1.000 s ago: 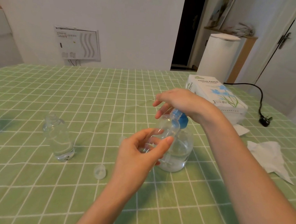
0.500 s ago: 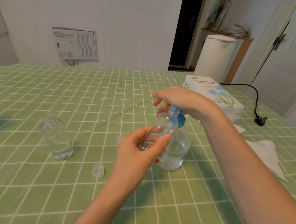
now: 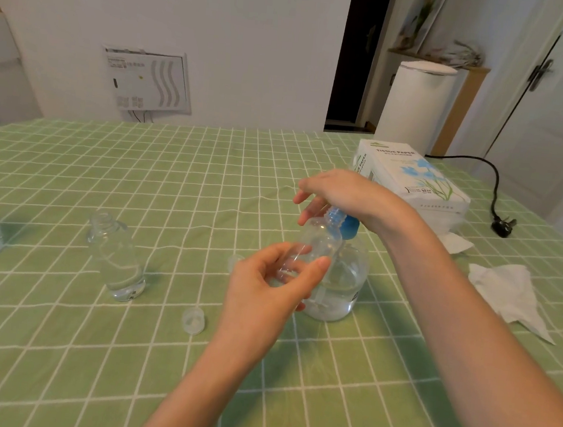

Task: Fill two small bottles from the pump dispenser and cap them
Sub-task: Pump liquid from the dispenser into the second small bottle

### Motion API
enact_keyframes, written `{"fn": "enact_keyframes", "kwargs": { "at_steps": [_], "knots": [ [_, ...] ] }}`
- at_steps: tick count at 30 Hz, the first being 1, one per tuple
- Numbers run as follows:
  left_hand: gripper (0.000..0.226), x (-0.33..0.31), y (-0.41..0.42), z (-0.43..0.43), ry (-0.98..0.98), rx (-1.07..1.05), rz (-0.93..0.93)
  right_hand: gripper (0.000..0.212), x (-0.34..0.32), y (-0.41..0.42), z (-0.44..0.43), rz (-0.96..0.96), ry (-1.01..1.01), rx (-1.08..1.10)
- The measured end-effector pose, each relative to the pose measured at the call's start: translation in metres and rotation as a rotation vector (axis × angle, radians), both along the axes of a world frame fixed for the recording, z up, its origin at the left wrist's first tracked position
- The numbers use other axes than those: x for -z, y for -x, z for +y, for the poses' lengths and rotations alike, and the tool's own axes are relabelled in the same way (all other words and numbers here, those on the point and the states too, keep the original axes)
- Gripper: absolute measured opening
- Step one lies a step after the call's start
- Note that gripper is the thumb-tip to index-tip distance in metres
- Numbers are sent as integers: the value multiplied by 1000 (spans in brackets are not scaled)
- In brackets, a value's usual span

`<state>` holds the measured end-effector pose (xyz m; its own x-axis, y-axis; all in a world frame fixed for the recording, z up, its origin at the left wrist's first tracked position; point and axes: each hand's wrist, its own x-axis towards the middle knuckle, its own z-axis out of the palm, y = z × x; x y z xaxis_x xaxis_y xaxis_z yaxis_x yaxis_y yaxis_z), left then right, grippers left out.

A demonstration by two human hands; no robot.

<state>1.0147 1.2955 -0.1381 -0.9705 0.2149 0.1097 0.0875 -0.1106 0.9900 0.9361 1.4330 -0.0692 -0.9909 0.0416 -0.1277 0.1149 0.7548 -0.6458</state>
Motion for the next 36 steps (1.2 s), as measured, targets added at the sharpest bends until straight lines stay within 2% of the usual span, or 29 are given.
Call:
{"fn": "enact_keyframes", "kwargs": {
  "at_steps": [4, 9, 17, 21, 24, 27, 33, 36],
  "knots": [
    [20, -1, 0, 1, 4, 13, 10, 35, -5, -1, 0, 9, -45, 12],
    [36, -5, 0, 2, -15, 11, 28, 38, -16, -1, 2, -15, -80, 13],
    [34, -4, 0, 2, -11, 14, 23, 26, -13, -4, -1, -55, 70, 6],
    [16, -1, 0, 1, -5, 13, 6, 26, -7, -4, -2, -35, 7, -14],
    [21, 0, 0, 0, 1, 9, 4, 26, -5, -4, -2, -25, 1, -6],
    [25, 0, 1, 0, 10, 4, 8, 23, -5, -5, -3, -14, 96, 20],
    [37, -5, 0, 2, -16, 24, 23, 39, -17, -4, -2, 36, -33, 25],
    [37, -5, 0, 2, -13, 19, 22, 31, -18, -4, -4, 2, -35, 5]
  ]
}}
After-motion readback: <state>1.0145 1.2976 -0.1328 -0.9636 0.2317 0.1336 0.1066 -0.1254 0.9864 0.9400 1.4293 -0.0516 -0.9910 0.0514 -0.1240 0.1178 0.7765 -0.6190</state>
